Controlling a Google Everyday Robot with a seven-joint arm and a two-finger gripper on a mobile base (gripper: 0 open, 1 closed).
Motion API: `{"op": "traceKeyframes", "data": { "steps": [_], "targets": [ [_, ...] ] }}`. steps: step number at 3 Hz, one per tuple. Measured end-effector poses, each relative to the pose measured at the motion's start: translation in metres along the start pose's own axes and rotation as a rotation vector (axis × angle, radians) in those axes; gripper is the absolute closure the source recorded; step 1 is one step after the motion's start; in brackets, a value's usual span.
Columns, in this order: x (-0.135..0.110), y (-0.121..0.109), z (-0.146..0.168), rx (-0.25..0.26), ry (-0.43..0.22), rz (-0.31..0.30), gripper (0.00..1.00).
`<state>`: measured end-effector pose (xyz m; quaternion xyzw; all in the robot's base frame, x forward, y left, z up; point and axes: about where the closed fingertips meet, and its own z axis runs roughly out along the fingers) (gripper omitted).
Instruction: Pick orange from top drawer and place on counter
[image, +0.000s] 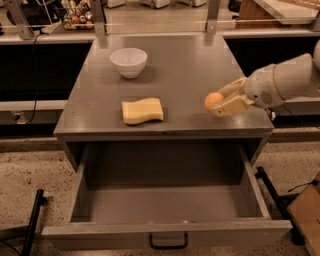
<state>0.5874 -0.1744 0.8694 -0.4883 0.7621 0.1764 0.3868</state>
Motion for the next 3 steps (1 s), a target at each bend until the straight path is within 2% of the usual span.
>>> {"op": "traceKeyframes", "data": {
  "steps": [1, 2, 3],
  "targets": [
    [-0.006, -0.024, 0.026, 0.002, -0.021, 0.056, 1.0],
    [-0.006, -0.031, 0.041, 0.012, -0.033, 0.067, 0.81],
    [-0.006, -0.03, 0.042, 0.008, -0.032, 0.066, 0.59]
  ]
}}
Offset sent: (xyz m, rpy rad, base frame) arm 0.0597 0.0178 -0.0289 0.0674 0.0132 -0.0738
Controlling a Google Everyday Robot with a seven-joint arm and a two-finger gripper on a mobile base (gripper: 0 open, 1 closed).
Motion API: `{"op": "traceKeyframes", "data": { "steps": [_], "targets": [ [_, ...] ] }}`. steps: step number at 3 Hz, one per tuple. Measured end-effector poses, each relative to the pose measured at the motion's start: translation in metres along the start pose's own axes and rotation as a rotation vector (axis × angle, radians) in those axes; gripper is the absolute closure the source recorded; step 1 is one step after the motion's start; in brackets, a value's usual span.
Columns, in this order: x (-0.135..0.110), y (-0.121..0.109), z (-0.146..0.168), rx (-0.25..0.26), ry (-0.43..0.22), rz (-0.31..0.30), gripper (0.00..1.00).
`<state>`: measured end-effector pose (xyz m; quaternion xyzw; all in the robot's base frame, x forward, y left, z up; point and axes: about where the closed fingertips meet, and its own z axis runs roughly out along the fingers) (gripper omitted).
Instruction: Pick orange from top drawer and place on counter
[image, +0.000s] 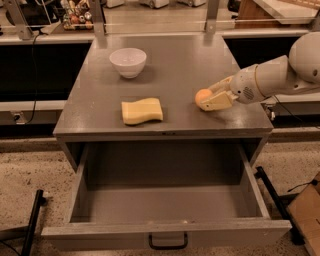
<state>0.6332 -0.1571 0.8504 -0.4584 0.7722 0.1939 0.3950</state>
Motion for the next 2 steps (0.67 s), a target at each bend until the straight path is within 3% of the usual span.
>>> {"op": "traceKeyframes", "data": {
  "steps": [2],
  "targets": [
    [-0.0005, 0.0021, 0.0047, -0.009, 0.001, -0.001, 0.13]
  ]
}}
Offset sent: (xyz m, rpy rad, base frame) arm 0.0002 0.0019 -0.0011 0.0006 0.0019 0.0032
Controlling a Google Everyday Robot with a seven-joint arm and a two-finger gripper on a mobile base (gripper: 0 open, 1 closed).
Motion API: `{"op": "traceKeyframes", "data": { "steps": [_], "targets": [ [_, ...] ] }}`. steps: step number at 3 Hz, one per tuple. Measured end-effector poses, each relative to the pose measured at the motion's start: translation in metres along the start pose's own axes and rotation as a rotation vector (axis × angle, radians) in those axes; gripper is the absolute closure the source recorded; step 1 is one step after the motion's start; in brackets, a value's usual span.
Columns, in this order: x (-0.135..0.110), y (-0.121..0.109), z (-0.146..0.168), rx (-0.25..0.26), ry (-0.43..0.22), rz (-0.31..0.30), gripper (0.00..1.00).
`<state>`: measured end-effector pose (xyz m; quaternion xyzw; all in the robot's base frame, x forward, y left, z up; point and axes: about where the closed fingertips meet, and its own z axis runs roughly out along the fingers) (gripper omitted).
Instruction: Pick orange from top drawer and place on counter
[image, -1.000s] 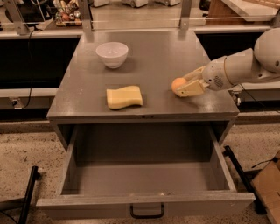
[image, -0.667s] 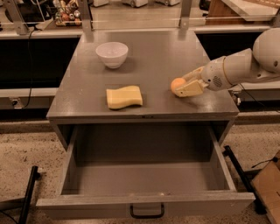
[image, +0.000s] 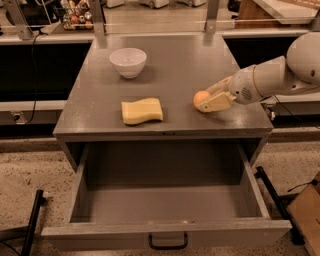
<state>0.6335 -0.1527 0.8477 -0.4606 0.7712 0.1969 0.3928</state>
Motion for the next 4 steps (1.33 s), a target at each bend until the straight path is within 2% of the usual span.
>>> {"op": "traceKeyframes", "data": {
  "steps": [1, 2, 3, 4],
  "targets": [
    [0.0, 0.001, 0.002, -0.004, 0.0, -0.001, 0.0],
    [0.0, 0.001, 0.002, -0.004, 0.0, -0.001, 0.0],
    [-0.011, -0.001, -0.018, 0.019, -0.008, -0.085, 0.0],
    [-0.017, -0.002, -0.05, 0.126, 0.045, -0.162, 0.0]
  ]
}}
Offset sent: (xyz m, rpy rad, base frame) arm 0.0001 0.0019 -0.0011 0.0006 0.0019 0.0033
